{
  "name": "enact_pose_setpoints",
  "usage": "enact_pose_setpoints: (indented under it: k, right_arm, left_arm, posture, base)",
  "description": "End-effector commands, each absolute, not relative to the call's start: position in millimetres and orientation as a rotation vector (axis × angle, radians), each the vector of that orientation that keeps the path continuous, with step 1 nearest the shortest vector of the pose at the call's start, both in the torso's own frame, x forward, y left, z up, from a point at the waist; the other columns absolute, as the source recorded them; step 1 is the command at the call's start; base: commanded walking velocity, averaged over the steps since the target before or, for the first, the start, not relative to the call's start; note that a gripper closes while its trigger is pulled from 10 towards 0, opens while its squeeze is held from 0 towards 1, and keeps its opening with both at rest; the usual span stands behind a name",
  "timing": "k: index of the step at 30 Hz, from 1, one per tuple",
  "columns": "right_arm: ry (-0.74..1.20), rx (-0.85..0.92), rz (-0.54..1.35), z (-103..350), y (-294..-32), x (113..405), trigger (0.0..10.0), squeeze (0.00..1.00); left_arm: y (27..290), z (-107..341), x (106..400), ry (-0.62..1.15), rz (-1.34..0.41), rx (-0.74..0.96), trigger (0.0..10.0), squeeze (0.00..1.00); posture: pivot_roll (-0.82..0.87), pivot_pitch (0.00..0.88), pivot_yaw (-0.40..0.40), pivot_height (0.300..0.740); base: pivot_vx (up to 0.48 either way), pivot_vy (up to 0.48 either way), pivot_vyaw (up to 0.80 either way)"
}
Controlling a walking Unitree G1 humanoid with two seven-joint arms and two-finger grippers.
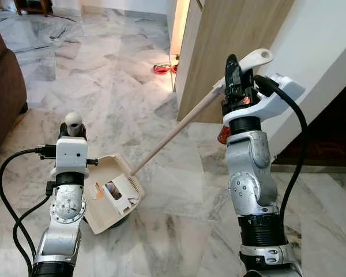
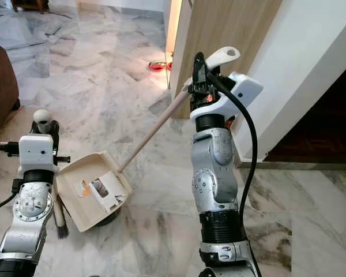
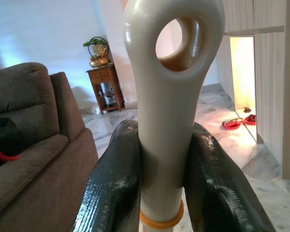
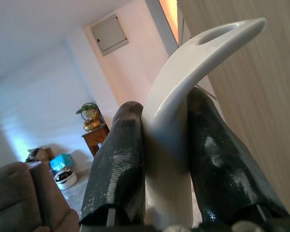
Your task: Sweep floor
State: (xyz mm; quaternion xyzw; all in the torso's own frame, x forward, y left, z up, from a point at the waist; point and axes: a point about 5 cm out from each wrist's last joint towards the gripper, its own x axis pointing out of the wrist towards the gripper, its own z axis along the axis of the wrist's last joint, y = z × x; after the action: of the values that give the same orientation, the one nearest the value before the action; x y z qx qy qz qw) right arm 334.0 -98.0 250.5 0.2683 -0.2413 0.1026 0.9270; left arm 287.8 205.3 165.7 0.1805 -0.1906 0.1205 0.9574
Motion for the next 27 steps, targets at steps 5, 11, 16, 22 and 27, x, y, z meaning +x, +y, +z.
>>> enact_pose_setpoints:
  k: [5, 11, 16, 22, 27]
  right_arm:
    - [-0.521, 0.639, 0.202, 255.2, -96.6, 329.5, 10.0, 0.00]
    - [-0.519, 0.639, 0.200, 255.4, -96.8, 329.6, 10.0, 0.00]
    - [-0.517, 0.639, 0.199, 254.9, -97.4, 329.6, 10.0, 0.00]
    - [-0.515, 0.636, 0.199, 254.7, -97.7, 329.7, 10.0, 0.00]
    - [-0.513, 0.637, 0.200, 254.4, -97.9, 329.9, 10.0, 0.00]
  left_arm:
    - [199.5, 175.7, 287.2, -0.448, 0.222, 0.358, 10.0, 0.00]
    - [199.8, 176.2, 287.1, -0.449, 0.223, 0.360, 10.0, 0.00]
    - [200.4, 176.8, 286.6, -0.450, 0.227, 0.361, 10.0, 0.00]
    - [201.1, 177.6, 286.5, -0.451, 0.230, 0.359, 10.0, 0.00]
    - [201.5, 179.7, 286.5, -0.457, 0.232, 0.356, 10.0, 0.00]
  posture:
    - [0.23, 0.125, -0.146, 0.740]
    - [0.23, 0.128, -0.145, 0.740]
    - [0.23, 0.129, -0.146, 0.740]
    - [0.23, 0.131, -0.147, 0.740]
    - [0.23, 0.134, -0.148, 0.740]
  base:
    - [0.000, 0.480, 0.00]
    - [0.000, 0.480, 0.00]
    - [0.000, 0.480, 0.00]
    - [0.000, 0.480, 0.00]
    - [0.000, 0.210, 0.00]
